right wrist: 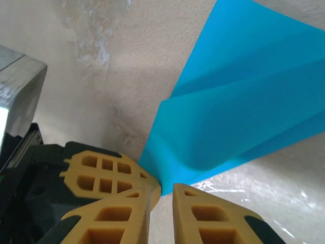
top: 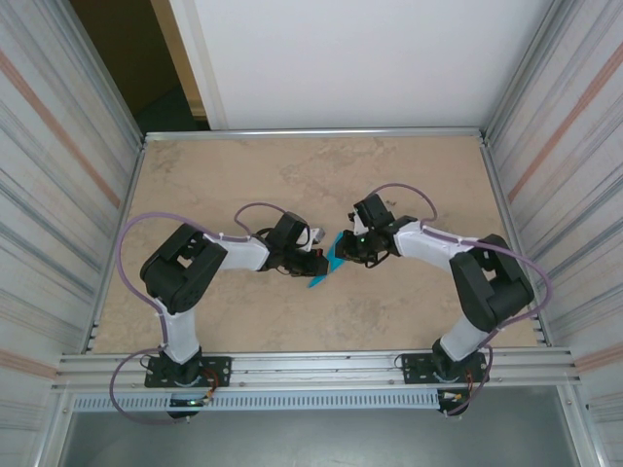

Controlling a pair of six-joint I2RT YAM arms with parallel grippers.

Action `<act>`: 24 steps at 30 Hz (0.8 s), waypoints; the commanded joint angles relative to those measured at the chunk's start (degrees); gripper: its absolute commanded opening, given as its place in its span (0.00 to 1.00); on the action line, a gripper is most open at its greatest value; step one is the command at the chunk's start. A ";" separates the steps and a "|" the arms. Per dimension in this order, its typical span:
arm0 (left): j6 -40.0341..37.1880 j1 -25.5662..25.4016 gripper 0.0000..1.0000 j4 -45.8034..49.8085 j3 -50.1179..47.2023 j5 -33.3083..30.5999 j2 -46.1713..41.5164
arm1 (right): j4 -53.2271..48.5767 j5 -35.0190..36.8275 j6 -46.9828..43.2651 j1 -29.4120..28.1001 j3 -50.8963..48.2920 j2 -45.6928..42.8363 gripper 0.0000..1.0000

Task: Fold a paper plane with a square sheet of paper (pick it up from the middle)
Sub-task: Fold the wing for the fifth time at the center of the table.

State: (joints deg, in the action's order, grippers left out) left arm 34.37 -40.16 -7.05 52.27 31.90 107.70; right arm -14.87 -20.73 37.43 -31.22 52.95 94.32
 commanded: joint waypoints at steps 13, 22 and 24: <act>0.34 -0.18 0.04 3.55 -0.06 -1.57 1.37 | 0.40 0.02 0.80 1.21 3.13 7.00 0.14; 0.83 -0.12 0.04 3.45 -0.91 -1.73 1.47 | -0.48 1.63 0.71 2.57 2.43 8.59 0.13; 0.77 -0.15 0.04 3.45 -0.95 -1.56 1.33 | -0.39 1.79 0.65 2.70 2.20 8.93 0.13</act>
State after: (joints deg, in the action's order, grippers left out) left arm 34.79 -40.16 -7.07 52.27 31.90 107.70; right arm -13.67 -20.43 37.50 -28.88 55.68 101.95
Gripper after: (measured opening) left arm 0.048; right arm 0.130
